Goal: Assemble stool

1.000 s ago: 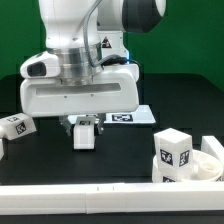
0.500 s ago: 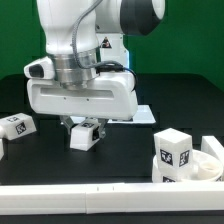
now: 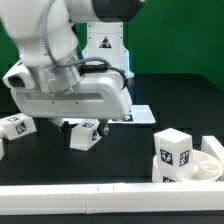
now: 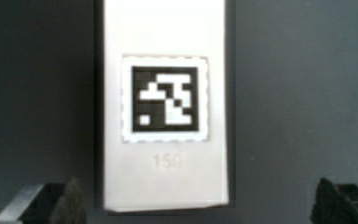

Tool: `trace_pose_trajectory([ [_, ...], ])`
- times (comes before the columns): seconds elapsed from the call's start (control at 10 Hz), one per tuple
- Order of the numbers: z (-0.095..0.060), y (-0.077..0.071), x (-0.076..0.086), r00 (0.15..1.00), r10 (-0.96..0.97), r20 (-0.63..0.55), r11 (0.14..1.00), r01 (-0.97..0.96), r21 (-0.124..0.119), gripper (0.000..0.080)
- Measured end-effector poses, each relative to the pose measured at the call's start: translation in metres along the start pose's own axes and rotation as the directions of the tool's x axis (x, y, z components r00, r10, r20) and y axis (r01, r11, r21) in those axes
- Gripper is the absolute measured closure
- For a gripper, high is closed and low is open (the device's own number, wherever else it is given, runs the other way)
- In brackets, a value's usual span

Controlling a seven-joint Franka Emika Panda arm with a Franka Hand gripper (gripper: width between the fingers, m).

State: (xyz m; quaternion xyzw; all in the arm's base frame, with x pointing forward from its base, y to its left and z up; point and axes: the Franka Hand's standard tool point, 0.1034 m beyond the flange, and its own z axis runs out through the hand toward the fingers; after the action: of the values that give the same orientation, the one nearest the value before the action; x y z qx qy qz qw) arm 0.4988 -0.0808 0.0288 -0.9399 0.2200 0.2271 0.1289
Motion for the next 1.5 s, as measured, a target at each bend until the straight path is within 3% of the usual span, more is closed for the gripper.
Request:
trace_pose_trajectory([
  [0.1,0.002,0.003,0.005,0.998,0.006,0.061,1.0,-0.006,0.003,0.015],
  [0.4,0.008,0.003,-0.004,0.969,0.006,0.248,1.0,-0.011,0.02,0.015],
  [0.7,0.032,0.003,-0.015,0.92,0.102,0.378,0.993,-0.12,0.024,0.015],
  [1.2,0.032,0.004,-0.016,0.916,0.105,0.386,0.992,-0.124,0.024,0.015],
  [1.3,0.022,0.008,-0.019,0.88,0.124,0.458,0.988,-0.153,0.026,0.015],
  [1.5,0.028,0.012,-0.011,0.873,0.145,0.466,0.985,-0.172,0.016,0.015],
])
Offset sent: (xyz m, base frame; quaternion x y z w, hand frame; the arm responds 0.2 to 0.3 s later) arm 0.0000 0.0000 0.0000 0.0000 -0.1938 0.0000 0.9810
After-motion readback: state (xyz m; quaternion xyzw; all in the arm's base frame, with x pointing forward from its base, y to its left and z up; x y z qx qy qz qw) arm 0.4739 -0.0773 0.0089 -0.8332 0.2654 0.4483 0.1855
